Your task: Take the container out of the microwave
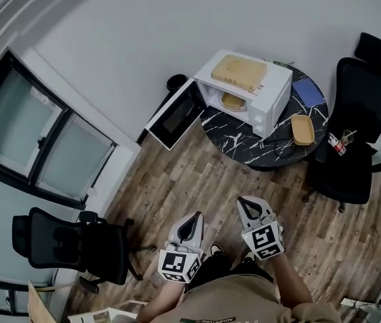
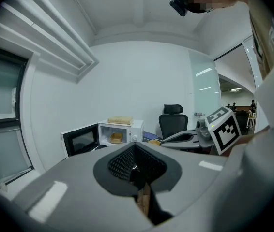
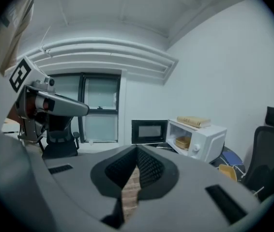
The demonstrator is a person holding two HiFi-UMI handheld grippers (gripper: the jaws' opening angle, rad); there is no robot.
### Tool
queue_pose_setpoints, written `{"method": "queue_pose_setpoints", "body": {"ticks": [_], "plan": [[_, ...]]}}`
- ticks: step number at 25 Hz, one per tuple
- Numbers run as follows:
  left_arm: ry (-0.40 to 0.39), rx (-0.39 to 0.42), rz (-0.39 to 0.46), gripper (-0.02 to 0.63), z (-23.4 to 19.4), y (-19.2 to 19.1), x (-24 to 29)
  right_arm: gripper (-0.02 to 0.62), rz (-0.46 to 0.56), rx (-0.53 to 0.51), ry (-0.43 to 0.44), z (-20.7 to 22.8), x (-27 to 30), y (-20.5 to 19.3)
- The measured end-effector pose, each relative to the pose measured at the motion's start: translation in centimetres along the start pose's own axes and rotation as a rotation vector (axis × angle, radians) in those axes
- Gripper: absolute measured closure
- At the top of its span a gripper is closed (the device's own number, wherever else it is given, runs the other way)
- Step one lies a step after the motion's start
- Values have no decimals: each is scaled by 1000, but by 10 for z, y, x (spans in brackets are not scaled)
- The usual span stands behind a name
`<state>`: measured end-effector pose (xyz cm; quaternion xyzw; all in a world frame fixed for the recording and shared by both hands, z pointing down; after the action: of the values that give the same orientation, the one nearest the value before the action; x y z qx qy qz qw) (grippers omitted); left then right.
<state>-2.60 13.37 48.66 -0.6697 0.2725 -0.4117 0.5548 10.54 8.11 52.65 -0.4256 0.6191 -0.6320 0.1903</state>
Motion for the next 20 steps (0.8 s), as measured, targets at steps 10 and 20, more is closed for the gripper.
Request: {"method": "queue_pose_setpoints", "body": {"ticks": [10,20], "plan": [[-102,38,22,601,-66,5,38,589,-54,16,-3,-19,59,21],[-179,72,30,601,-165,6,66,589,-98,32,-83,-40,146,48]]}}
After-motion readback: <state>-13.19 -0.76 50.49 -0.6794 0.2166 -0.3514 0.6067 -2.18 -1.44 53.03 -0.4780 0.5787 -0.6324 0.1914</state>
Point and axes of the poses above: the fingertips, and each gripper's own axes: x forward along the fingers, z to its right, y out of its top, the point moved 3 cm from there along -x, backward along the fingers, and after that the axes turned 8 degrees about -y, right-handed, at the moved point
